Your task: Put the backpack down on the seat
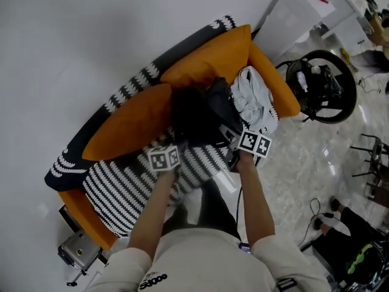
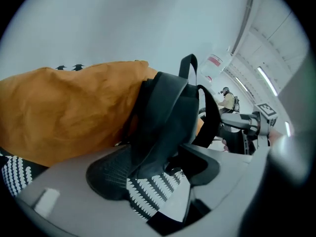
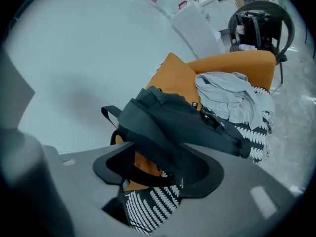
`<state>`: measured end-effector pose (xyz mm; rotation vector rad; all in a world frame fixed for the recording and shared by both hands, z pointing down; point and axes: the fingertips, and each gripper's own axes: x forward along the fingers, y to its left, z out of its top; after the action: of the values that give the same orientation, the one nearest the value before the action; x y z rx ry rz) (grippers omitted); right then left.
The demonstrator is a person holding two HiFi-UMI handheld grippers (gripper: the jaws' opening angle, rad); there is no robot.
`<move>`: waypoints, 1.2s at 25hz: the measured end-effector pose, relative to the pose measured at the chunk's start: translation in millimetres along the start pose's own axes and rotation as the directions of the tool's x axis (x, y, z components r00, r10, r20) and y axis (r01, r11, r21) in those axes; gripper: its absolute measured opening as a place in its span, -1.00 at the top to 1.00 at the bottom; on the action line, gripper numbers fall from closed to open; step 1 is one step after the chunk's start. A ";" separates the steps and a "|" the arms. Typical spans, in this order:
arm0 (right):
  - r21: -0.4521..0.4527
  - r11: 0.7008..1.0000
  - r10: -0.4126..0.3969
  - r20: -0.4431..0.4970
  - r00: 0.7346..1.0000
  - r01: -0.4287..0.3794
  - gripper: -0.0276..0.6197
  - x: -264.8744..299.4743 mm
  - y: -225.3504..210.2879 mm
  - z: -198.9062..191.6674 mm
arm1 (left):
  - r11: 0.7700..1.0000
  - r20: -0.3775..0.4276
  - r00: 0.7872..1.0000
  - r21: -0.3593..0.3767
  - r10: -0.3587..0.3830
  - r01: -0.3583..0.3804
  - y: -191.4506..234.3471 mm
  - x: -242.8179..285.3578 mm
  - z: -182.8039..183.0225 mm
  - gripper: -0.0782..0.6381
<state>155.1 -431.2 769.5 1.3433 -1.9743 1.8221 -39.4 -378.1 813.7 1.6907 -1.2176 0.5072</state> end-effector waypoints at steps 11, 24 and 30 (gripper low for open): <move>-0.180 0.981 -0.041 0.149 0.988 0.068 0.08 -111.5 50.4 -48.9 | 0.993 0.130 0.988 0.094 -0.087 0.075 -13.2 -108.3 -4.7 0.01; -0.548 0.812 -0.047 0.281 0.958 0.200 0.28 -233.9 152.0 -125.7 | 0.908 0.256 0.940 0.404 -0.227 0.110 -54.4 -261.2 -11.8 0.15; -0.661 0.712 0.034 0.371 0.928 0.238 0.73 -290.2 206.9 -151.9 | 0.848 0.329 0.907 0.527 -0.263 0.055 -79.8 -327.6 2.7 0.27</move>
<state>120.4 -182.7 474.3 1.5131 -2.3319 0.6286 -105.3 -215.7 525.6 2.4212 -1.2696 0.4181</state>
